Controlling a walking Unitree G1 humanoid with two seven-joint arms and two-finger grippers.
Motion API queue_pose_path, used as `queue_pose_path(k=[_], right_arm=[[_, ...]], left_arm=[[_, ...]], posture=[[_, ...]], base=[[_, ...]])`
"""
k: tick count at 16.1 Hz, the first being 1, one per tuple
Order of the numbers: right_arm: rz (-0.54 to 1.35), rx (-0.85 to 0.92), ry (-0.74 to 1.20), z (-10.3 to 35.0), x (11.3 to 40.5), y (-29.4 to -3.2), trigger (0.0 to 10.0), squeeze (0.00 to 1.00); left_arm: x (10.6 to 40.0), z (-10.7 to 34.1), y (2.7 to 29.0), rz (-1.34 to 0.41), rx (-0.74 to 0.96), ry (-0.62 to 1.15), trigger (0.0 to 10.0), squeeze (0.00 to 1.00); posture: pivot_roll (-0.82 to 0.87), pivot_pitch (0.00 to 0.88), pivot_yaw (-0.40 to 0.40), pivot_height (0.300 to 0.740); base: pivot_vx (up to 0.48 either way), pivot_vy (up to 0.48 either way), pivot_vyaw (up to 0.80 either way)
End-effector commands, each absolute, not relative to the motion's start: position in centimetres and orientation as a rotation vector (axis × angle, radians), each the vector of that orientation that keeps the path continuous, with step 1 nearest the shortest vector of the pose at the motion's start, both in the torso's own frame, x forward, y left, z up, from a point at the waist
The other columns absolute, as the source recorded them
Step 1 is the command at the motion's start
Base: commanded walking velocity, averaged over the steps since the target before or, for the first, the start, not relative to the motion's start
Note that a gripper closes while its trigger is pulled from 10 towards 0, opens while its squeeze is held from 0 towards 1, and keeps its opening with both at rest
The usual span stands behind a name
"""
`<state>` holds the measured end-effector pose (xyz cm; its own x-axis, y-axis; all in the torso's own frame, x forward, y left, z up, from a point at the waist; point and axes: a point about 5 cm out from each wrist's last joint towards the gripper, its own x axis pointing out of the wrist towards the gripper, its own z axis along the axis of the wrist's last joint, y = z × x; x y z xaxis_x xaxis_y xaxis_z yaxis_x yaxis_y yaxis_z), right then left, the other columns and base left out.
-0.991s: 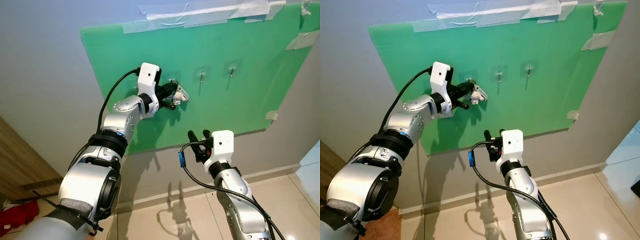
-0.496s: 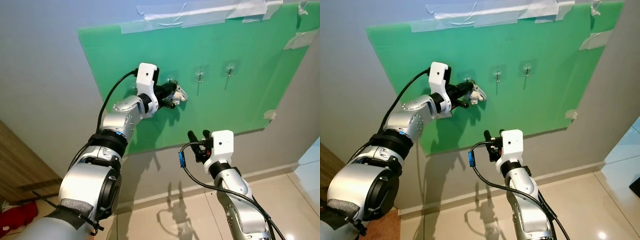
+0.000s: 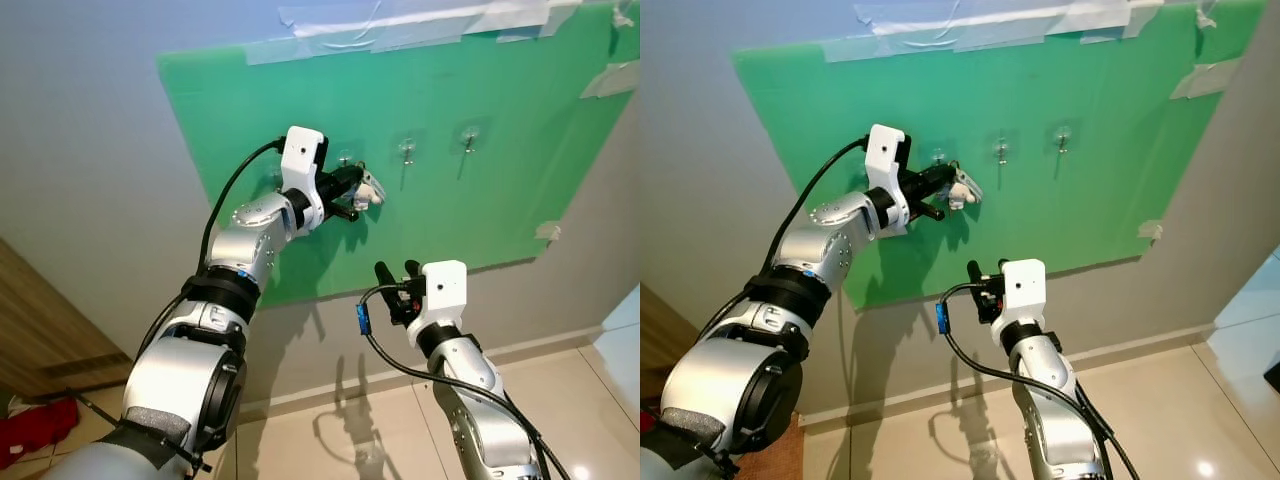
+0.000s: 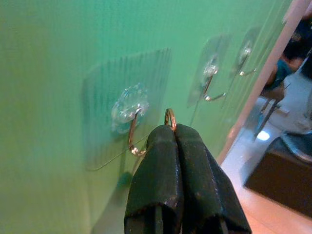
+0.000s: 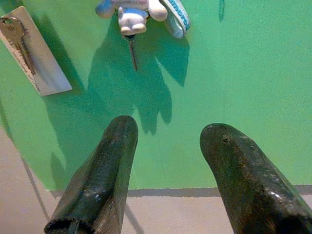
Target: Hang keys on a hook
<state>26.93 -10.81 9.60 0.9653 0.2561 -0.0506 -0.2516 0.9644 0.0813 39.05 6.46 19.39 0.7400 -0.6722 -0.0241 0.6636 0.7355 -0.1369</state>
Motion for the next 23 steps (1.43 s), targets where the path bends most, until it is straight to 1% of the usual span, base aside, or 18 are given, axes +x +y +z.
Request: queue_pose_path(k=[1,2,8,9,13,14,19,23], right_arm=[[0.268,0.083,0.057,9.9,27.0,-10.5,10.0,0.0],[0.267,0.084,0.059,9.9,27.0,-10.5,10.0,0.0],[0.277,0.088,0.064,9.7,26.9,-10.3,10.0,0.0],[0.28,0.087,0.064,9.7,27.0,-10.2,10.0,0.0],[0.294,0.084,0.063,9.8,27.2,-10.1,10.0,0.0],[0.294,0.084,0.063,9.8,27.2,-10.1,10.0,0.0],[0.296,0.087,0.066,9.7,27.1,-10.0,10.0,0.0],[0.294,0.089,0.066,9.7,27.2,-9.9,10.0,0.0]], left_arm=[[39.0,19.7,6.8,-0.724,-0.047,0.044,0.0,0.0],[38.7,19.9,6.8,-0.719,0.01,0.016,0.0,0.0],[38.1,19.7,7.5,-0.693,-0.019,0.014,0.0,0.0],[38.1,19.9,7.7,-0.685,-0.027,0.008,0.0,0.0],[38.3,21.1,8.6,-0.626,-0.148,-0.002,0.0,0.0],[38.3,21.1,8.6,-0.627,-0.149,-0.002,0.0,0.0],[36.9,20.3,7.3,-0.696,-0.138,0.028,0.0,0.0],[36.0,18.7,6.6,-0.712,-0.144,0.079,0.0,0.0]], posture=[[-0.16,0.0,0.136,0.74],[-0.16,0.0,0.138,0.74],[-0.14,0.0,0.128,0.74],[-0.14,0.0,0.125,0.74],[-0.14,0.0,0.121,0.74],[-0.14,0.0,0.121,0.74],[-0.13,0.0,0.124,0.74],[-0.13,0.0,0.126,0.74]], base=[[0.0,0.0,0.0],[0.0,0.0,0.0],[0.0,0.0,0.0],[0.0,0.0,0.0],[0.0,0.0,0.0],[0.0,0.0,0.0],[0.0,0.0,0.0],[0.0,0.0,0.0]])
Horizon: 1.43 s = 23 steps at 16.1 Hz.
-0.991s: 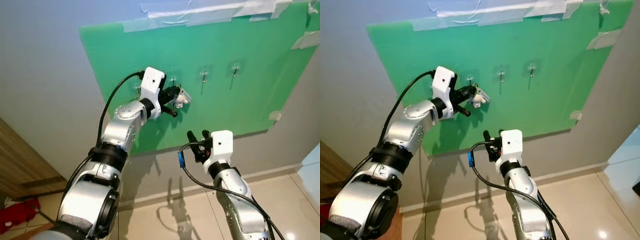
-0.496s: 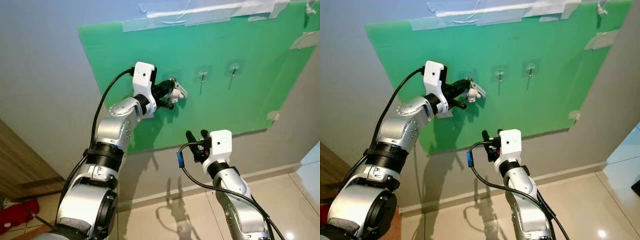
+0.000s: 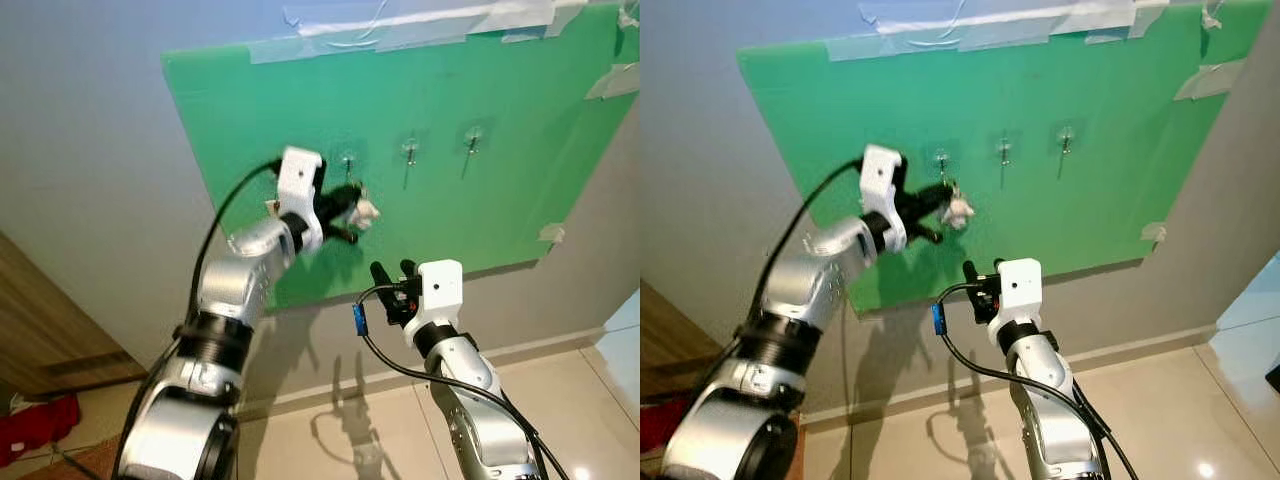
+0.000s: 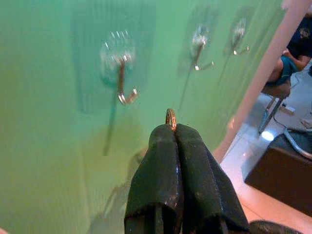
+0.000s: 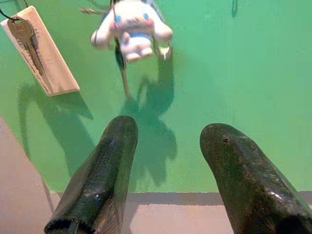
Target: Hang keys on a hook
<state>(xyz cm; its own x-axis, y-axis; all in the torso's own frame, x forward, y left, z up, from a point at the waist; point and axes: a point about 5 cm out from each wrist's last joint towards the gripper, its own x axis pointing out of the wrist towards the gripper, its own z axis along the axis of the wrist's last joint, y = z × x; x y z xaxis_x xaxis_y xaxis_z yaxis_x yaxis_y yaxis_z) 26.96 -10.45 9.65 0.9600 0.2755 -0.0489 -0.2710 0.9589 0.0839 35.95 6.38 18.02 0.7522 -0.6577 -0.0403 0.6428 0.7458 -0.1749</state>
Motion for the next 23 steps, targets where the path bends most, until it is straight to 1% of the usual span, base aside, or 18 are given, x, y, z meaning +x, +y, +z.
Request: queue_pose_path(k=[1,12,17,21,23], right_arm=[[0.294,0.09,0.066,9.7,27.1,-9.9,10.0,0.0],[0.292,0.091,0.067,9.7,27.1,-9.9,10.0,0.0],[0.29,0.088,0.069,9.6,27.0,-10.0,10.0,0.0],[0.291,0.089,0.072,9.6,26.9,-10.0,10.0,0.0],[0.294,0.088,0.073,9.6,26.9,-10.0,10.0,0.0]], left_arm=[[35.8,18.6,6.6,-0.716,-0.14,0.085,0.0,0.0],[36.7,20.0,7.1,-0.693,-0.126,0.049,0.0,0.0],[36.7,20.5,6.5,-0.718,-0.129,0.039,0.0,0.0],[37.1,19.9,7.2,-0.675,-0.19,0.077,0.0,0.0],[37.5,19.7,7.5,-0.653,-0.253,0.109,0.0,0.0]], posture=[[-0.13,0.0,0.126,0.74],[-0.14,0.0,0.128,0.74],[-0.14,0.0,0.129,0.74],[-0.14,0.0,0.128,0.74],[-0.14,0.0,0.126,0.74]], base=[[0.0,0.0,0.0],[0.0,0.0,0.0],[0.0,0.0,0.0],[0.0,0.0,0.0],[0.0,0.0,0.0]])
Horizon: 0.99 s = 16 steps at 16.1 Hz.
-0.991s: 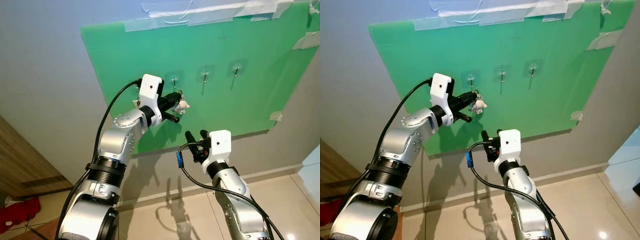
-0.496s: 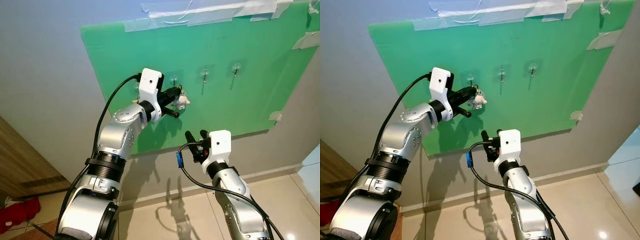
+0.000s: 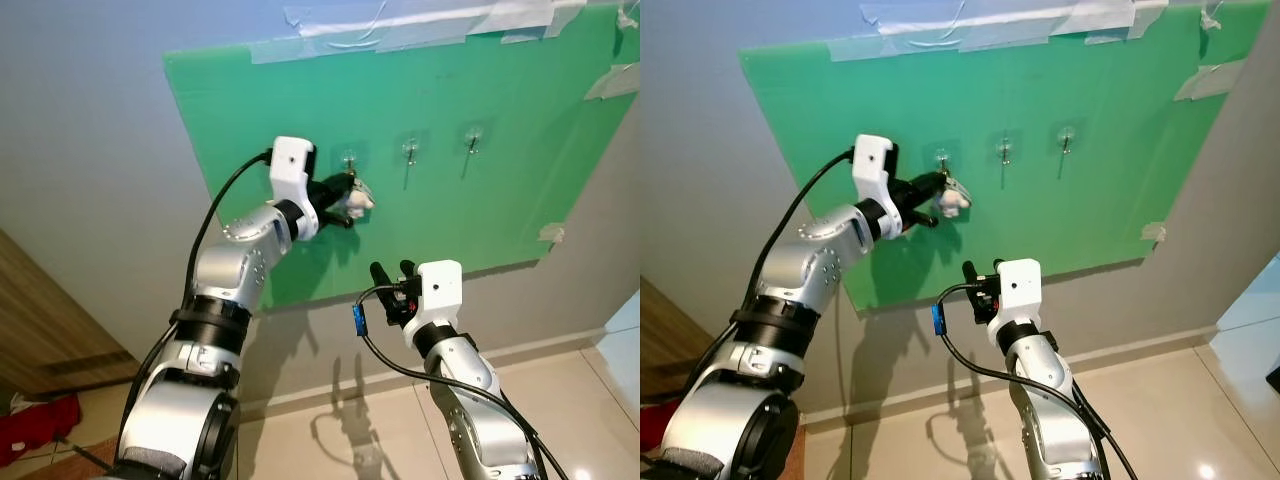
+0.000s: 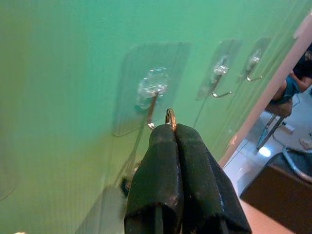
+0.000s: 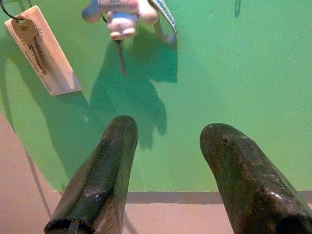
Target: Hang keys on a hook
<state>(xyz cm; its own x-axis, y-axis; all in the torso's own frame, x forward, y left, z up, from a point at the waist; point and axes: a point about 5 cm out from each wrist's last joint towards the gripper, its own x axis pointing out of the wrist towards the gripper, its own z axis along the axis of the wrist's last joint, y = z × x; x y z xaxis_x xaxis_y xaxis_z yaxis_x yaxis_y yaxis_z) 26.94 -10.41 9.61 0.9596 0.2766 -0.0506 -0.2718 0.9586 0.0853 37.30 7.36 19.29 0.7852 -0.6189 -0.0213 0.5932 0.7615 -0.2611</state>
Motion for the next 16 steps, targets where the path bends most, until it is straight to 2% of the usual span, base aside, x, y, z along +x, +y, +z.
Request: queue_pose_path(k=[1,9,16], right_arm=[[0.295,0.087,0.073,9.6,26.9,-10.0,10.0,0.0],[0.299,0.088,0.078,9.6,26.9,-9.9,10.0,0.0],[0.301,0.088,0.085,9.4,26.9,-9.9,10.0,0.0]], left_arm=[[37.6,19.5,7.5,-0.647,-0.277,0.123,0.0,0.0],[38.2,19.0,7.6,-0.636,-0.39,0.213,0.0,0.0],[38.0,17.1,7.5,-0.61,-0.36,0.334,0.0,0.0]], posture=[[-0.14,0.0,0.124,0.74],[-0.14,0.0,0.128,0.74],[-0.14,0.0,0.129,0.74]], base=[[0.0,0.0,0.0],[0.0,0.0,0.0],[0.0,0.0,0.0]])
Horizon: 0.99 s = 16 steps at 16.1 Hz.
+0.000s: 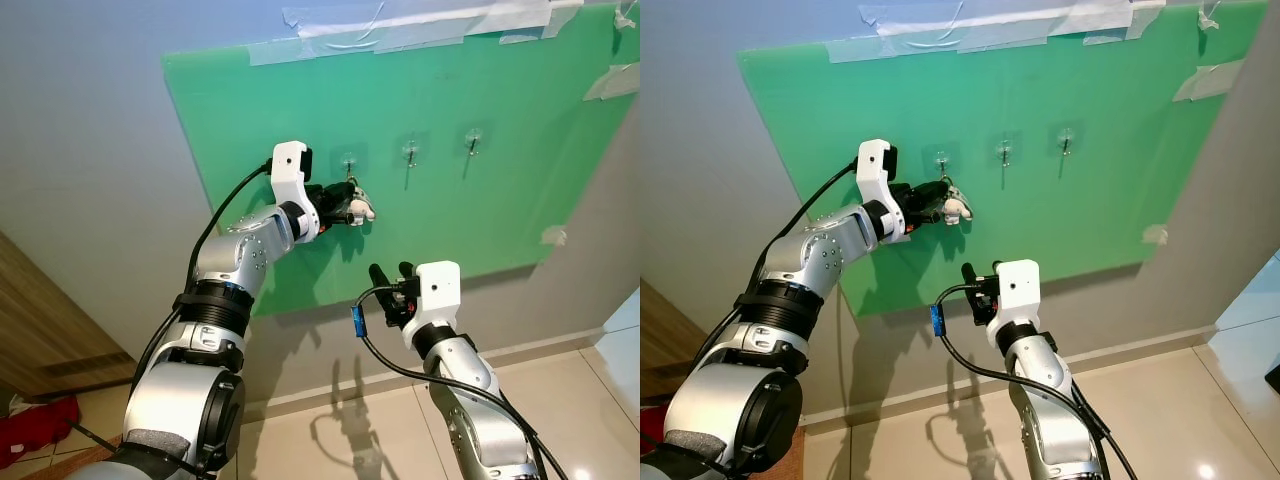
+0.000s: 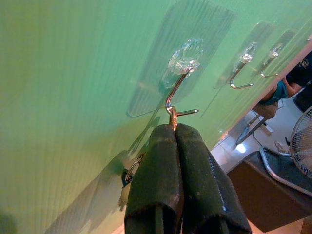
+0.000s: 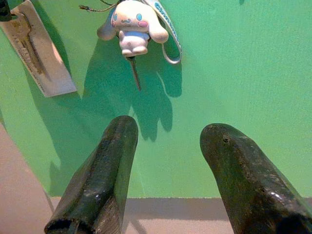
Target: Hang keys on a hook
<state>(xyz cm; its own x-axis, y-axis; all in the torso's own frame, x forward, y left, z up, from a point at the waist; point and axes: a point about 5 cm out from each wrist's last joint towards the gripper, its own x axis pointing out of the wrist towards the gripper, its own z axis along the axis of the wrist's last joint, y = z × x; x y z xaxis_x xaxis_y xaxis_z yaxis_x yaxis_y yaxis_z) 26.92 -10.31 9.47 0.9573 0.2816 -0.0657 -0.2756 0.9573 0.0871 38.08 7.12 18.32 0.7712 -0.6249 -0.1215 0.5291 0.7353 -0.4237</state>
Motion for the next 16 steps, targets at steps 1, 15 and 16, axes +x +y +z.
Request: queue_pose_path(k=[1,15,16], right_arm=[[0.302,0.088,0.085,9.4,26.9,-9.9,10.0,0.0],[0.298,0.096,0.072,9.6,27.2,-10.0,10.0,0.0],[0.286,0.106,0.054,9.9,27.4,-10.2,10.0,0.0]], left_arm=[[37.9,16.9,7.6,-0.605,-0.344,0.34,0.0,0.0],[36.0,17.8,8.1,-0.519,0.285,-0.04,10.0,1.0],[35.2,17.7,8.7,-0.511,0.245,-0.071,10.0,1.0]], posture=[[-0.14,0.0,0.129,0.74],[-0.13,0.0,0.124,0.74],[-0.12,0.0,0.121,0.74]], base=[[0.0,0.0,0.0],[0.0,0.0,0.0],[0.0,0.0,0.0]])
